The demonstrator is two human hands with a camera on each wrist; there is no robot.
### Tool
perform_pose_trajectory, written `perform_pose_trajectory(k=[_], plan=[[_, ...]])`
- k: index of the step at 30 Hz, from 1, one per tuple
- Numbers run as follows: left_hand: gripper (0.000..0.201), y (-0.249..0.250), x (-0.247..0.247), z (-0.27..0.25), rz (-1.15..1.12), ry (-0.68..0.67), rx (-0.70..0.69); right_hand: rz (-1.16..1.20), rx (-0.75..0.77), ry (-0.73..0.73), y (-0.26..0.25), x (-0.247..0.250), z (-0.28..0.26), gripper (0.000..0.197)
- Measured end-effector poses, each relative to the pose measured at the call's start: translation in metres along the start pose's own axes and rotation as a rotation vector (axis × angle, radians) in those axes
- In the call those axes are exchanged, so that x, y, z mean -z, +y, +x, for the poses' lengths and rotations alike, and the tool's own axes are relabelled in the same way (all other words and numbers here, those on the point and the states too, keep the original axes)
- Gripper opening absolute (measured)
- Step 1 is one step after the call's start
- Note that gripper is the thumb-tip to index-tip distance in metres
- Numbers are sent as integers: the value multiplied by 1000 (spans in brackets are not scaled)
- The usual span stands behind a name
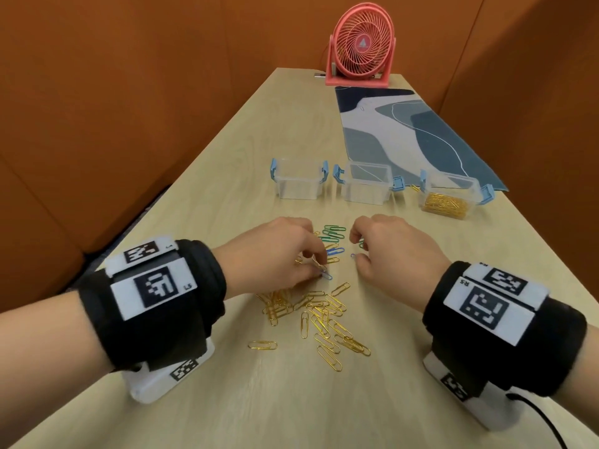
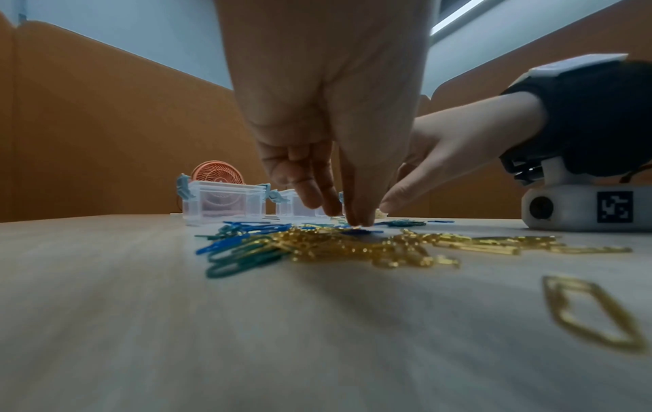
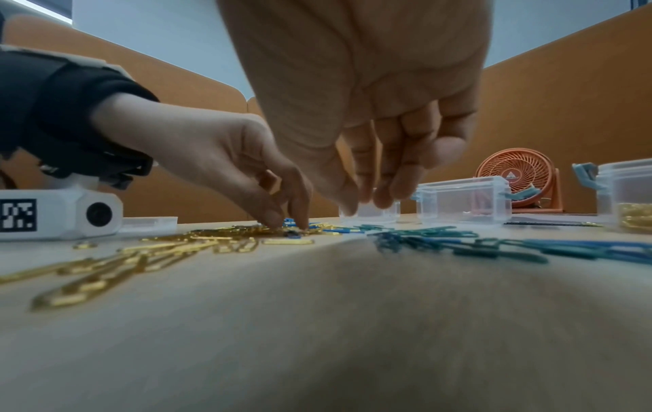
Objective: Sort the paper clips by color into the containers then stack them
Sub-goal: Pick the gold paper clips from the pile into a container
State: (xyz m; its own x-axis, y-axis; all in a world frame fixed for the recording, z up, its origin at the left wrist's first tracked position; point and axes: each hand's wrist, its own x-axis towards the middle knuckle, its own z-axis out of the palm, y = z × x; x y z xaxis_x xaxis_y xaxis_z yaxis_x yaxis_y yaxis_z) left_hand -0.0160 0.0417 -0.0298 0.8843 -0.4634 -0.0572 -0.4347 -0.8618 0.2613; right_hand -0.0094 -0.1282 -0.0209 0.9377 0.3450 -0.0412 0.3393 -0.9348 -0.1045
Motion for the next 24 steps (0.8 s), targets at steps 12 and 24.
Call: perform_pose_trajectory(k=[12,24], plan=[[16,-3,6,3,67,158,207,62,270,-61,-2,-5,3,42],[43,-7,3,14,215,-3,-4,-8,222,-87,-5,-3,2,33]])
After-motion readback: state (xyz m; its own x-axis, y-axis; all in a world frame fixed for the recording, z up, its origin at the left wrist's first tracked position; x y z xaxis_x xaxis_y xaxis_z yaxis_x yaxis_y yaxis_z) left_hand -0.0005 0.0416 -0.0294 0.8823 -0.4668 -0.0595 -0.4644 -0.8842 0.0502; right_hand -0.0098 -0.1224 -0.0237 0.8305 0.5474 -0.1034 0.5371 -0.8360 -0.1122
